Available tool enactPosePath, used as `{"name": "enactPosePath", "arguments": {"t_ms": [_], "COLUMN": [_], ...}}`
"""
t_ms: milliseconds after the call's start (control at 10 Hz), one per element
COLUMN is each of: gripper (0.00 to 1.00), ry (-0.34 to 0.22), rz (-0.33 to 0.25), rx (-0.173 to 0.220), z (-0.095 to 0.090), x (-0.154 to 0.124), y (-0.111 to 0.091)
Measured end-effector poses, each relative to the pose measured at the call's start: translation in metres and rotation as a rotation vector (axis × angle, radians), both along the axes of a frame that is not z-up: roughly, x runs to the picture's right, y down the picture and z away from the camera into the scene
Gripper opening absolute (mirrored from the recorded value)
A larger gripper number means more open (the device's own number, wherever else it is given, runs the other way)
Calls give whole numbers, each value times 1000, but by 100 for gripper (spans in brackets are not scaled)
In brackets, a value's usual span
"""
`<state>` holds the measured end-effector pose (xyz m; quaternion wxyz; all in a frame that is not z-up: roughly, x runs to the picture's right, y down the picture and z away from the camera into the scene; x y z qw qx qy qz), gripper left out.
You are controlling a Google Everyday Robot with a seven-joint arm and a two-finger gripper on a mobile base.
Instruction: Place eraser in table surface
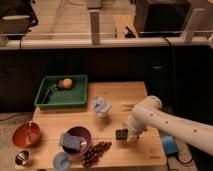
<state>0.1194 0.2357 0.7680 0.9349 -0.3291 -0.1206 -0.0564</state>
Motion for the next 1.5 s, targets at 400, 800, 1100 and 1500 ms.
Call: {"name": "enactPosePath", "arguments": {"t_ms": [400, 800, 1100, 1500], "gripper": [21, 60, 80, 80], "ry": [-10, -47, -48, -29], "rz": [-27, 2, 3, 11], "rx": [-113, -159, -169, -154], "z": [25, 29, 31, 32], "x": [1, 0, 0, 1], "y": [17, 23, 26, 23]}}
